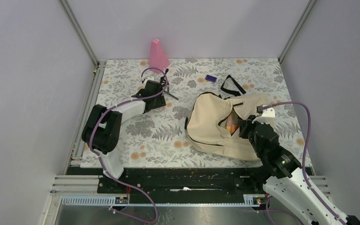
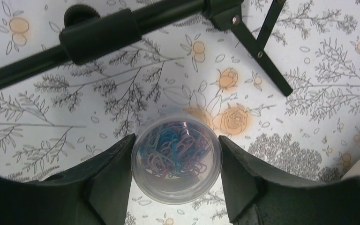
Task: Pack the student bag
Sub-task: Pick up the stationery from the center of the board, then place the stationery in the student bag.
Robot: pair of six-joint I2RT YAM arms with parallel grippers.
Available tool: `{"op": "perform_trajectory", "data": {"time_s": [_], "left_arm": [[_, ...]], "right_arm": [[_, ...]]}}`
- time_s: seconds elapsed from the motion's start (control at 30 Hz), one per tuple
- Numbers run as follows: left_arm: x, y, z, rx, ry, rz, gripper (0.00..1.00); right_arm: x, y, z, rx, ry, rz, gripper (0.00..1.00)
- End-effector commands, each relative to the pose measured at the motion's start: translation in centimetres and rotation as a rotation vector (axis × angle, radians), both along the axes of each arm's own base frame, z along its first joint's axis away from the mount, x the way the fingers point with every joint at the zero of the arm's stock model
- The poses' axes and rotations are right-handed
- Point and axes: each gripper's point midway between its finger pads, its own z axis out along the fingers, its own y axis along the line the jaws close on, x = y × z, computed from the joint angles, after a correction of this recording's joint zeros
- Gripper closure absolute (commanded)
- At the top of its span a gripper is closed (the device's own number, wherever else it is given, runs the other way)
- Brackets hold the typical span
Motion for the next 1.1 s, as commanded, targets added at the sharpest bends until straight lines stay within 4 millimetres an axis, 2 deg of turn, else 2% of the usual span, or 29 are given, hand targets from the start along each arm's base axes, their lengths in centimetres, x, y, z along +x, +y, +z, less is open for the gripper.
{"op": "perform_trajectory", "data": {"time_s": [0.0, 0.2, 0.37, 0.5, 0.57, 0.7, 0.8, 0.9, 0.93, 0.97, 1.07], "left_arm": [[-0.1, -0.5, 3.5, -0.078, -0.11, -0.016, 0.69], [-2.3, -1.4, 8.4, -0.208, -0.237, -0.066, 0.71], [-5.9, -3.8, 13.3, -0.349, -0.316, -0.192, 0.71], [-10.0, -8.3, 17.6, -0.518, -0.37, -0.361, 0.71], [-12.4, -11.5, 19.8, -0.618, -0.397, -0.461, 0.7], [-16.1, -17.0, 22.4, -0.804, -0.388, -0.606, 0.69], [-18.1, -21.3, 23.4, -0.898, -0.374, -0.702, 0.69], [-19.7, -25.5, 23.5, -0.977, -0.307, -0.79, 0.69], [-19.9, -26.9, 22.8, -0.985, -0.271, -0.808, 0.69], [-20.4, -27.9, 23.3, -1.0, -0.268, -0.834, 0.69], [-20.5, -30.7, 22.3, -1.002, -0.239, -0.86, 0.69]], "right_arm": [[0.7, 0.5, 4.4, 0.081, -0.12, 0.005, 1.0], [0.7, 0.6, 4.5, 0.083, -0.119, 0.009, 1.0], [0.6, 0.9, 4.8, 0.102, -0.118, 0.019, 1.0], [0.4, 1.4, 5.3, 0.136, -0.12, 0.036, 1.0], [0.3, 1.8, 5.6, 0.156, -0.12, 0.051, 1.0], [0.2, 2.2, 6.0, 0.187, -0.117, 0.066, 1.0], [0.0, 2.4, 6.2, 0.206, -0.119, 0.072, 1.0], [-0.1, 2.5, 6.4, 0.219, -0.121, 0.077, 1.0], [-0.1, 2.5, 6.5, 0.221, -0.122, 0.082, 1.0], [-0.2, 2.5, 6.5, 0.222, -0.124, 0.083, 1.0], [-0.3, 2.4, 6.7, 0.234, -0.131, 0.083, 1.0]]}}
